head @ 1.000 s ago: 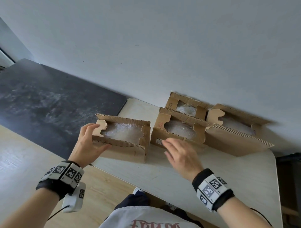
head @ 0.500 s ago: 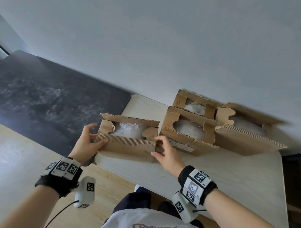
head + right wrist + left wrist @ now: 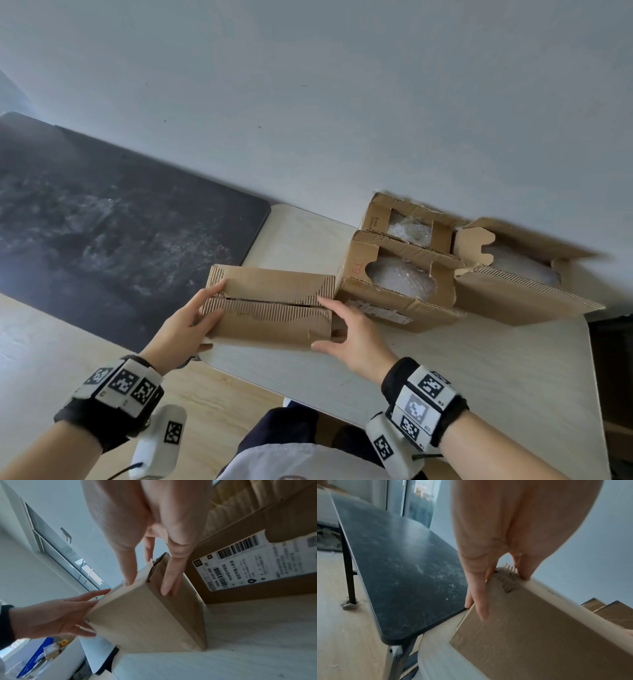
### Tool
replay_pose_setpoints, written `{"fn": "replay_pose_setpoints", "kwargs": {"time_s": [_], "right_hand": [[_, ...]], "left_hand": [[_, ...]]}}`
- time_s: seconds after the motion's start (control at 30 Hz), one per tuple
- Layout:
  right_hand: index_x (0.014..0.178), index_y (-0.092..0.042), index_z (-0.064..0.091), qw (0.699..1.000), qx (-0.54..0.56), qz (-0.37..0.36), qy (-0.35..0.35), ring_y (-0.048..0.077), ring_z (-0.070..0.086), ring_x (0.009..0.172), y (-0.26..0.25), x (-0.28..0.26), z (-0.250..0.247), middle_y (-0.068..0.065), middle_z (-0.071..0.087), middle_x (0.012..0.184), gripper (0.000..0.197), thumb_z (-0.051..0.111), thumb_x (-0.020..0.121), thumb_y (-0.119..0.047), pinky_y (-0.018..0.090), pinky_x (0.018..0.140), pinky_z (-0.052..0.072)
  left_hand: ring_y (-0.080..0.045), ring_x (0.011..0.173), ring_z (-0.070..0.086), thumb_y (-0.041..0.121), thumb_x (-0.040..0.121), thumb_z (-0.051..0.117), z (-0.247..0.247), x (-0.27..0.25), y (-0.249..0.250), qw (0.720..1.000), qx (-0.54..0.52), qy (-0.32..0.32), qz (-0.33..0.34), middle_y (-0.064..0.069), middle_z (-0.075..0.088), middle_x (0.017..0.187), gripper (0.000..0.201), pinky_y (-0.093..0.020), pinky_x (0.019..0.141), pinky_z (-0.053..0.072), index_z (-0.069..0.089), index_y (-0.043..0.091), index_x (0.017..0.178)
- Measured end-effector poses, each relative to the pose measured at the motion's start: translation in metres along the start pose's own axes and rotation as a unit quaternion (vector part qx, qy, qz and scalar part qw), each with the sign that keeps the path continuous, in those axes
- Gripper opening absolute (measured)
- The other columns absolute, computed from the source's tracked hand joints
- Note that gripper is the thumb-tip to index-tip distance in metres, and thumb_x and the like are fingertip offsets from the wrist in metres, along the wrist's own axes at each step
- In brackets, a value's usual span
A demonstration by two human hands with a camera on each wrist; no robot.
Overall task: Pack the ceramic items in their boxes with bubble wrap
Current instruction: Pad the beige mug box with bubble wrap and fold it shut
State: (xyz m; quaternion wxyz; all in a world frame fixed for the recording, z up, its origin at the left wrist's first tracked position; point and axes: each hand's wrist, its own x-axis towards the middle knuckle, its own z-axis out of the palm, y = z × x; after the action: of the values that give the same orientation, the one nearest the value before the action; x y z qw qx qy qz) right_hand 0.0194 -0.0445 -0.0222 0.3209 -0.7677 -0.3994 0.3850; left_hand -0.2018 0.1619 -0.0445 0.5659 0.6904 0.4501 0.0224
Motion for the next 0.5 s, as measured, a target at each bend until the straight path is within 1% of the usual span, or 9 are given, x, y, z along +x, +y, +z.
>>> {"fn": "replay_pose_setpoints", "kwargs": {"time_s": [0.07,0.13,0.17,0.23,0.33,0.4,0.43,0.47,0.5], "right_hand": [[0.144,-0.034,0.035,1.0,-0.022,0.008,0.017,0.01,0.045,0.116,-0.002,0.0,0.007,-0.001,0.048,0.126,0.078,0.076,0.078,-0.024,0.019,0.101,0.033],[0.145,-0.031,0.034,0.999,-0.035,0.009,0.029,0.013,0.046,0.117,-0.007,0.004,0.01,0.0,0.047,0.123,0.077,0.075,0.08,-0.022,0.021,0.101,0.036],[0.145,-0.03,0.035,0.999,-0.041,0.009,0.031,0.014,0.046,0.117,-0.01,0.007,0.009,0.0,0.047,0.123,0.076,0.074,0.081,-0.021,0.023,0.102,0.037],[0.144,-0.03,0.037,0.998,-0.054,0.012,0.029,0.014,0.047,0.117,-0.013,0.01,0.007,0.0,0.047,0.123,0.073,0.073,0.081,-0.021,0.023,0.102,0.037],[0.143,-0.031,0.038,0.998,-0.056,0.012,0.027,0.014,0.049,0.113,-0.015,0.011,0.005,-0.002,0.048,0.12,0.072,0.074,0.081,-0.023,0.017,0.096,0.035],[0.142,-0.031,0.039,0.998,-0.052,0.015,0.042,0.014,0.049,0.113,-0.015,0.014,0.006,-0.002,0.048,0.12,0.07,0.073,0.081,-0.021,0.014,0.093,0.032],[0.142,-0.03,0.039,0.997,-0.051,0.017,0.054,0.014,0.048,0.114,-0.015,0.017,0.005,-0.001,0.049,0.122,0.07,0.072,0.082,-0.02,0.013,0.093,0.032],[0.143,-0.03,0.038,0.996,-0.05,0.019,0.067,0.014,0.048,0.115,-0.016,0.021,0.004,0.0,0.049,0.123,0.069,0.071,0.083,-0.018,0.014,0.093,0.033],[0.143,-0.03,0.037,0.995,-0.052,0.021,0.079,0.015,0.049,0.115,-0.018,0.025,0.002,0.001,0.049,0.124,0.068,0.07,0.084,-0.017,0.015,0.093,0.034]], "left_hand": [[-0.018,0.088,0.068,0.025,0.094,0.053,0.0,0.001,-0.001,1.0,-0.026,0.01,0.009,-0.004,0.07,0.089,0.05,-0.029,0.07,0.058,0.047,0.072,0.109],[-0.015,0.087,0.07,0.023,0.093,0.056,-0.003,0.005,0.002,0.999,-0.038,0.008,0.01,0.005,0.073,0.089,0.051,-0.029,0.071,0.058,0.048,0.071,0.108],[-0.015,0.087,0.07,0.022,0.092,0.058,-0.004,0.007,0.003,0.999,-0.039,0.006,0.01,0.007,0.074,0.09,0.052,-0.03,0.071,0.058,0.049,0.071,0.108],[-0.019,0.089,0.07,0.021,0.091,0.059,-0.007,0.009,0.006,0.999,-0.038,0.005,0.012,0.003,0.073,0.092,0.052,-0.033,0.073,0.058,0.05,0.07,0.108],[-0.03,0.096,0.066,0.022,0.091,0.06,-0.011,0.015,0.013,0.999,-0.029,-0.001,0.021,-0.009,0.07,0.098,0.049,-0.04,0.08,0.058,0.052,0.064,0.113],[-0.031,0.096,0.066,0.021,0.09,0.062,-0.014,0.023,0.019,0.999,-0.015,-0.015,0.032,-0.005,0.07,0.099,0.05,-0.042,0.081,0.057,0.051,0.063,0.115],[-0.029,0.096,0.066,0.022,0.088,0.065,-0.015,0.028,0.022,0.999,-0.004,-0.02,0.037,-0.001,0.07,0.101,0.052,-0.041,0.08,0.058,0.049,0.063,0.116],[-0.022,0.094,0.067,0.024,0.083,0.07,-0.016,0.032,0.026,0.999,0.014,-0.022,0.045,0.006,0.069,0.104,0.057,-0.037,0.079,0.058,0.047,0.065,0.116],[-0.011,0.092,0.068,0.029,0.077,0.076,-0.018,0.035,0.03,0.997,0.039,-0.026,0.056,0.014,0.067,0.106,0.063,-0.028,0.077,0.057,0.044,0.067,0.116]]}}
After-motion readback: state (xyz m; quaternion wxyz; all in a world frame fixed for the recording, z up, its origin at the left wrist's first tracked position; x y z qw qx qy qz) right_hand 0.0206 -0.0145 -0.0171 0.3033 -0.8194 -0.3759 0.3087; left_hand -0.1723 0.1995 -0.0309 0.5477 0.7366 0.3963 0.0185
